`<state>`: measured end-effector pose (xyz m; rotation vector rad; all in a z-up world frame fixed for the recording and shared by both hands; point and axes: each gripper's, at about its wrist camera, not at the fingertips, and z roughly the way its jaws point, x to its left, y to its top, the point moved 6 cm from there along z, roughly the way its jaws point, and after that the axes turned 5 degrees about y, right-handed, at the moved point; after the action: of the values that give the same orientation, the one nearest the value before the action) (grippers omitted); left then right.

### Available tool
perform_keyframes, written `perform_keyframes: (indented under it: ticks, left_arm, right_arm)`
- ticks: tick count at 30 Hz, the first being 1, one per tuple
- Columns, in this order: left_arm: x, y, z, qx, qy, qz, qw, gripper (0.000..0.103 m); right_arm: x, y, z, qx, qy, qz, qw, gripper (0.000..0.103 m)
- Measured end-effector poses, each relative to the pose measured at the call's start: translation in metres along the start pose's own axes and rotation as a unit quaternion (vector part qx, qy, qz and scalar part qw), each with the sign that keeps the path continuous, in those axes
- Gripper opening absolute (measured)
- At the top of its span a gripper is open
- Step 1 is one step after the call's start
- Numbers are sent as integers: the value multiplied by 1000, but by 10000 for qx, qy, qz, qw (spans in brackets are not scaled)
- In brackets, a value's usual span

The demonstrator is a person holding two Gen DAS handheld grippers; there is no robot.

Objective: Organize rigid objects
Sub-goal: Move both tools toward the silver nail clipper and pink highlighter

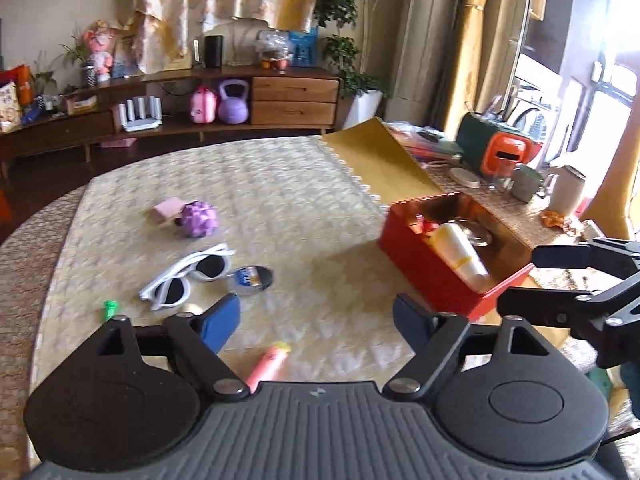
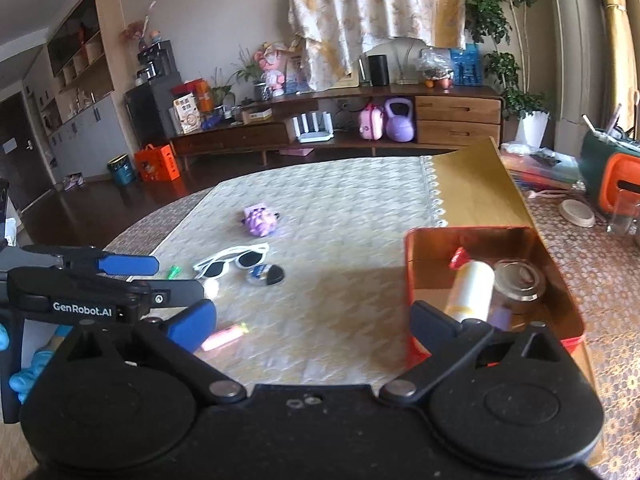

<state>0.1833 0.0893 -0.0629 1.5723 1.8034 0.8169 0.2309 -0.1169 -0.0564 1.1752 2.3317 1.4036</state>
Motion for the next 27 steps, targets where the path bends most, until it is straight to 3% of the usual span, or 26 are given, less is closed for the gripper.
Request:
perform_keyframes:
  ticks: [4,13,27]
  left_arm:
    - [14,-14,-3,-126,357,149,9992,86]
    - [60,-56,13,249,733,-438,9960,86]
    - [91,-75,49,659,898,-885,9898,86]
  right_arm:
    - [12,-3,11,107,78,32,9999,103]
    - [34,-12,38,380,184,-77,9991,103]
    - [72,-28,85,874,538,-1346,9856,102]
